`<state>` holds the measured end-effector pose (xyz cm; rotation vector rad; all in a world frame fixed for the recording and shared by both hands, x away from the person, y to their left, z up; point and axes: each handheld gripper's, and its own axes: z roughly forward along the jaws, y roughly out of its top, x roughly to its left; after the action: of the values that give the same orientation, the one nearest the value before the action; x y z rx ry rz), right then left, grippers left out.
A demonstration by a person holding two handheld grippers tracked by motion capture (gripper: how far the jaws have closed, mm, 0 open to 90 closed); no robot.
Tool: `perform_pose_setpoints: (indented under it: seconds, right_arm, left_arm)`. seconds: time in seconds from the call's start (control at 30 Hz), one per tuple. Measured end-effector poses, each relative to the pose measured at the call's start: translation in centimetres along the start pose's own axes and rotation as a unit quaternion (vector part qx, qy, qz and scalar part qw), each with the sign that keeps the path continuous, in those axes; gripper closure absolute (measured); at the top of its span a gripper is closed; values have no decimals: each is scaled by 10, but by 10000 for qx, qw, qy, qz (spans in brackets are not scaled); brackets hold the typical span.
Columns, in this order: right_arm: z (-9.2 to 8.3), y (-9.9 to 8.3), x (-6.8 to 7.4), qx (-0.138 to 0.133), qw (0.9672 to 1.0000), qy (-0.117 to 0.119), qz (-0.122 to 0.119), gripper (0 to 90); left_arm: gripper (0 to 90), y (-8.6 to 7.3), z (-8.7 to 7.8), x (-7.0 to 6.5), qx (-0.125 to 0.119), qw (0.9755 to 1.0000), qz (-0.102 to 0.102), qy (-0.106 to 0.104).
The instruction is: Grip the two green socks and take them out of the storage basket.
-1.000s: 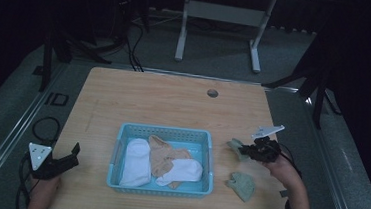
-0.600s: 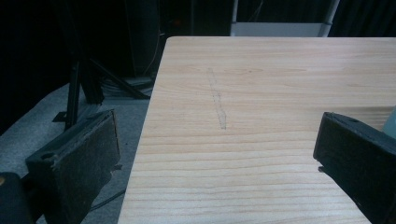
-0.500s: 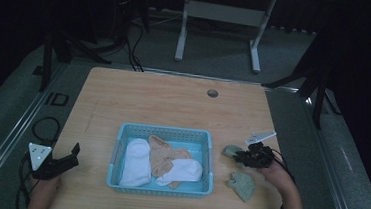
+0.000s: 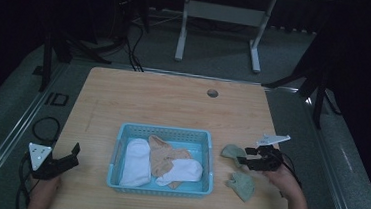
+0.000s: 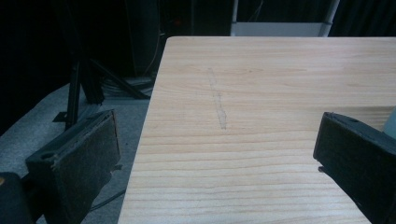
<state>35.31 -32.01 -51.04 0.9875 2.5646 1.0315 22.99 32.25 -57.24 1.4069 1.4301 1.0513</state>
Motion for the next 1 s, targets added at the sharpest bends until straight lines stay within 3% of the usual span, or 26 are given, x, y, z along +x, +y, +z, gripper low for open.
perform_pose_setpoints:
  seconds: [0.1, 0.13, 0.17, 0.23, 0.33, 0.5, 0.67, 0.83, 1.0]
  right_arm:
    - [-2, -2, 0, -30, 10000, -89, 7, 373]
    - [-5, -7, -3, -113, 9997, -205, 89, 288]
    - [-6, -9, -4, -185, 9994, -267, 129, 267]
    - [-12, -16, -6, -446, 9986, -196, 216, 139]
    - [-16, -20, -8, -628, 9975, -187, 278, 137]
    - [-23, -34, -14, -909, 9937, -440, 481, 115]
    - [-25, -53, -24, -1146, 9884, -586, 800, 111]
    - [-24, -69, -28, -1098, 9853, -905, 942, 111]
    - [-29, -81, -30, -1170, 9787, -1207, 1178, 111]
  left_arm:
    - [7, 0, 0, 0, -1, 10000, 4, 2]
    - [7, 0, 0, 0, 0, 10000, 3, 3]
    - [7, 0, 0, 0, 2, 10000, 3, 2]
    - [7, 0, 0, 0, 6, 10000, 9, 5]
    - [7, 0, 0, 0, 4, 10000, 11, 5]
    - [7, 0, 0, 0, 7, 10000, 10, 4]
    - [7, 0, 0, 0, 10, 10000, 12, 4]
    - [7, 0, 0, 0, 20, 10000, 17, 10]
    - [7, 0, 0, 0, 20, 10000, 19, 8]
